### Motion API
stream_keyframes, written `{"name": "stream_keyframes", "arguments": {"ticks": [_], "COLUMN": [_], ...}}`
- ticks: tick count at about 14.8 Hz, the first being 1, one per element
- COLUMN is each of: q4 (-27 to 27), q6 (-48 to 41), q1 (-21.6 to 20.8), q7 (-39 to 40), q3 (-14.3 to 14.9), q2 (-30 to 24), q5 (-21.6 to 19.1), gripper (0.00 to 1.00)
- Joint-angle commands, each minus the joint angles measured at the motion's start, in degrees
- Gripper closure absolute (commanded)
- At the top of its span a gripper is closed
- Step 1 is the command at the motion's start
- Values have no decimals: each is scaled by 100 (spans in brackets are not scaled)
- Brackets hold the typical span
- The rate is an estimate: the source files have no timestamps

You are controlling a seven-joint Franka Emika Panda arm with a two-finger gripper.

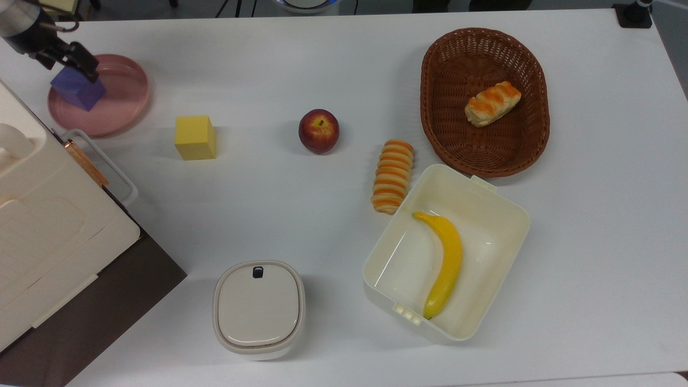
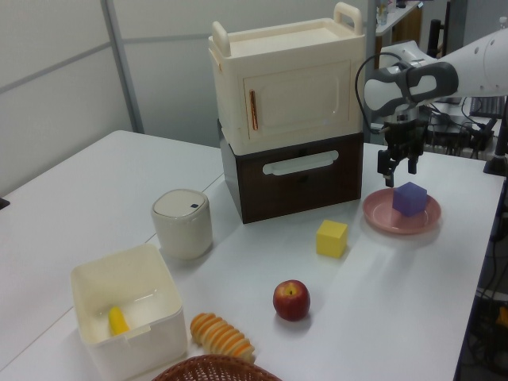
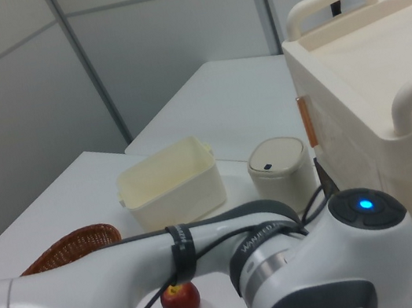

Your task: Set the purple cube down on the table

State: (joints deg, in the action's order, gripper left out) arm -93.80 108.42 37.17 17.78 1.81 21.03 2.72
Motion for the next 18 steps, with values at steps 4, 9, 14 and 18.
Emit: {"name": "stream_keyframes", "arguments": {"ticks": [4,9,14,18], "q4": [-130,-156,-147,-104], "q6": [417,426,408,356], "q1": [105,106,62,53], "q7": [-574,-486,-468,-451], "q3": [170,205,135,91], "q2": [67,207,314,296], "q5": [-17,466,378,361], "gripper": [0,0,0,0]}}
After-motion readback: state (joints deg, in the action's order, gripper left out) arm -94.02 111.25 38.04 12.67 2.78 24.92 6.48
